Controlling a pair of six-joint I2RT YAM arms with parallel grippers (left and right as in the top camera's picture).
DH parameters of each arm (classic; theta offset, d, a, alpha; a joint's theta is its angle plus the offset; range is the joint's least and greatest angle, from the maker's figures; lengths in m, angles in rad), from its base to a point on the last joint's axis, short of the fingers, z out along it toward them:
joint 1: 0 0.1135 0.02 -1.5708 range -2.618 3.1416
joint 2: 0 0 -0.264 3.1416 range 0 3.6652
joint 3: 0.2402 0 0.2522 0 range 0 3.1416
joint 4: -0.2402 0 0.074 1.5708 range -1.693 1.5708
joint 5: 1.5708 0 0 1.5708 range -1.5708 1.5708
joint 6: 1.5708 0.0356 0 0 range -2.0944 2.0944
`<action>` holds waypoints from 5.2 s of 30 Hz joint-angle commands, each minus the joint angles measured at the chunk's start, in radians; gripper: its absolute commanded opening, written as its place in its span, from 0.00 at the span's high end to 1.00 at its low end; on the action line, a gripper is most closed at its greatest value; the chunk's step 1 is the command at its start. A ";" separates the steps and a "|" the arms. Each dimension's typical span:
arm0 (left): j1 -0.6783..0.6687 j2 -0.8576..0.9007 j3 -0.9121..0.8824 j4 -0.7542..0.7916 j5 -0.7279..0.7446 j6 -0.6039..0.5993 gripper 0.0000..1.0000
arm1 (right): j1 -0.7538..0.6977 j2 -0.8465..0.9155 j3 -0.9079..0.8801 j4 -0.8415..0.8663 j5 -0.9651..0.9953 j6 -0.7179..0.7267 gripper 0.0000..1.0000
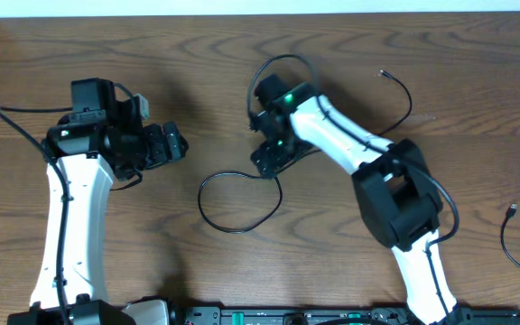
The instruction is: Untangle cables
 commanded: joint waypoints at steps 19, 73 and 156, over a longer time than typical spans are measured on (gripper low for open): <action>0.008 -0.005 0.001 -0.002 0.061 -0.009 0.07 | 0.112 0.010 -0.009 -0.023 0.169 0.138 0.43; 0.008 -0.005 0.001 -0.010 0.062 -0.008 0.07 | 0.113 0.046 -0.016 0.051 0.125 0.202 0.37; 0.008 -0.005 0.001 -0.033 0.088 0.010 0.06 | -0.697 -0.541 0.072 -0.032 0.264 0.051 0.99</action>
